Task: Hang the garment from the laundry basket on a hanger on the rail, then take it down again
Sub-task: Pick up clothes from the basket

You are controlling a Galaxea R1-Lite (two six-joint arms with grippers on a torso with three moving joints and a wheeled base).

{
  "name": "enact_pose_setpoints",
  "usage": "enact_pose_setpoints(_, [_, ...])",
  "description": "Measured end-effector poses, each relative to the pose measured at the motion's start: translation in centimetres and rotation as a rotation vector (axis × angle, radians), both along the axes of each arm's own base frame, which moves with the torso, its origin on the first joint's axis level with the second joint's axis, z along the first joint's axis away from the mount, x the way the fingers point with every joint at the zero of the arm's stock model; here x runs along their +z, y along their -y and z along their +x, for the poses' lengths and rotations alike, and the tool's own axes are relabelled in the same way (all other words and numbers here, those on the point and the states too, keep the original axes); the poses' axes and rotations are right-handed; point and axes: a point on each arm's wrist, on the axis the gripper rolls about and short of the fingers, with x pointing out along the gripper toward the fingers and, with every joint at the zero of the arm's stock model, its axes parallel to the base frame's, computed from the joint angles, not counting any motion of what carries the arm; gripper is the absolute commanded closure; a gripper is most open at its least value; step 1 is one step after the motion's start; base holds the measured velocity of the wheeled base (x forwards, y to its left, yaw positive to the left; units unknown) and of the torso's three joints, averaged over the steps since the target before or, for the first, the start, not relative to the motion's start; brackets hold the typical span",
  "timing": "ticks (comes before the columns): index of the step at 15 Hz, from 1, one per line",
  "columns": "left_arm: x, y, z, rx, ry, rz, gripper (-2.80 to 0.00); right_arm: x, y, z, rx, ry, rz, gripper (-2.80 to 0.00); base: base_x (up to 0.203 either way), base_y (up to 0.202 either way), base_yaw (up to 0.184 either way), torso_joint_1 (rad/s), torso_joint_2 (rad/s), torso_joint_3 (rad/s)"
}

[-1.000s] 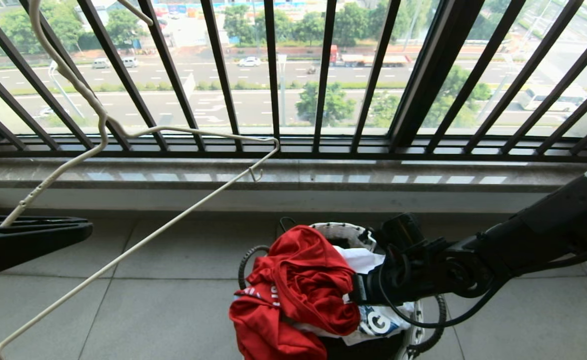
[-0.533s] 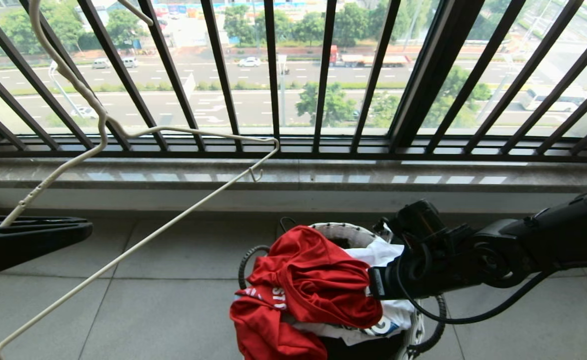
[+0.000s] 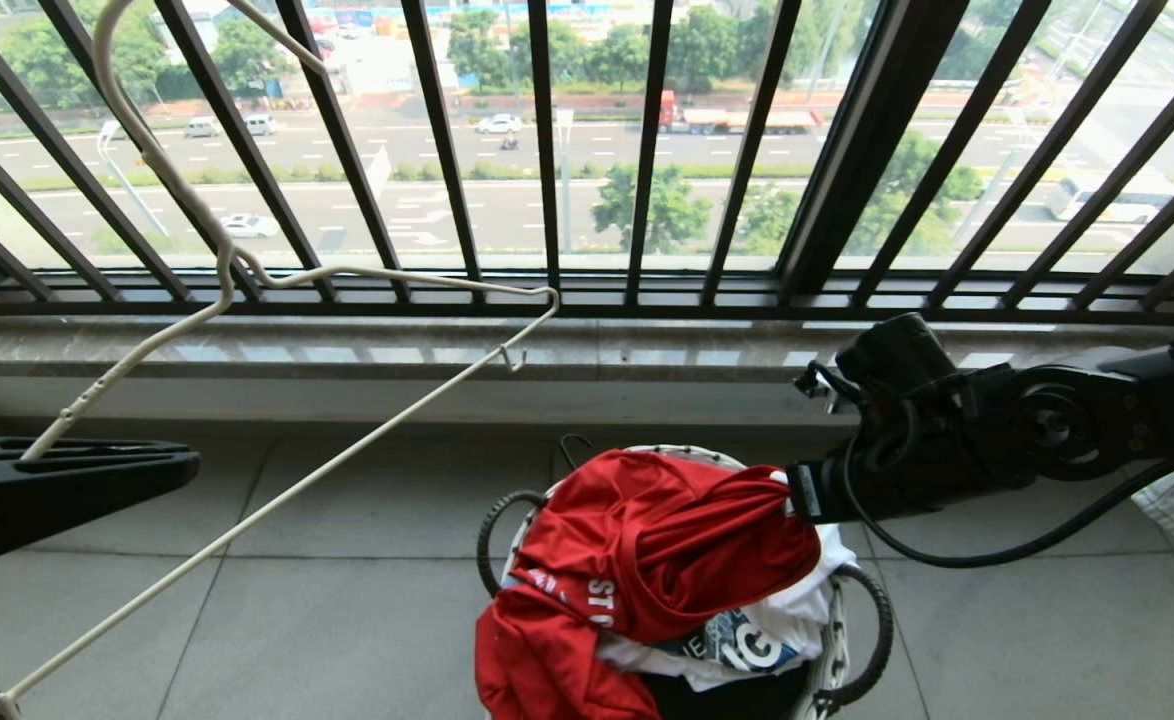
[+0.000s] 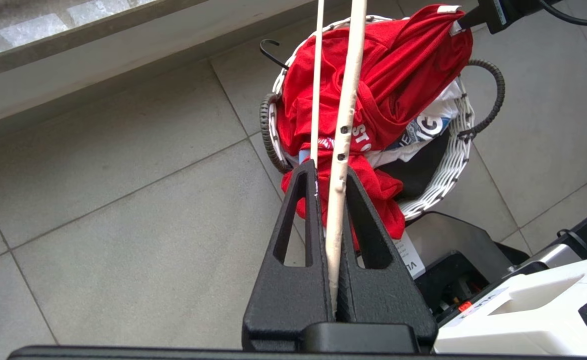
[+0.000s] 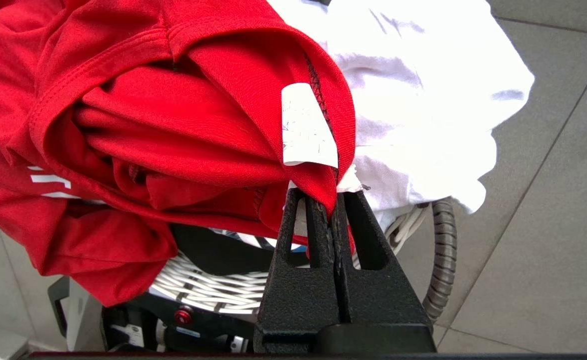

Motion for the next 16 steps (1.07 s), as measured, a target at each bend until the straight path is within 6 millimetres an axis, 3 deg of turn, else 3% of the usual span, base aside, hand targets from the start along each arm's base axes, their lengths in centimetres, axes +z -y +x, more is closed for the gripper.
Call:
enact_pose_setpoints(5, [0.0, 0.0, 0.3, 0.015, -0.004, 0.004, 0.0, 1.3, 0.4, 3.3, 0.04, 0.08, -0.068, 0.0, 0.0, 0.0, 0.0, 0.0, 0.0, 0.0])
enact_pose_setpoints(8, [-0.1, 0.1, 0.5, 0.022, -0.01, 0.009, 0.0, 1.0, 1.3, 3.9, 0.014, 0.027, -0.113, 0.0, 0.0, 0.0, 0.0, 0.0, 0.0, 0.0])
enact_pose_setpoints(10, [-0.1, 0.2, 0.6, 0.022, -0.013, 0.012, 0.0, 1.4, 2.2, 3.3, -0.003, 0.001, -0.117, 0.0, 0.0, 0.0, 0.0, 0.0, 0.0, 0.0])
enact_pose_setpoints(13, [-0.2, 0.2, 0.6, 0.022, -0.014, 0.013, 0.0, 4.0, 3.1, 1.6, -0.001, 0.047, -0.074, 0.0, 0.0, 0.0, 0.0, 0.0, 0.0, 0.0])
enact_pose_setpoints(16, [-0.1, 0.2, 0.5, 0.022, -0.012, 0.011, 0.0, 6.6, 0.7, -1.5, 0.091, 0.082, 0.013, 0.0, 0.0, 0.0, 0.0, 0.0, 0.0, 0.0])
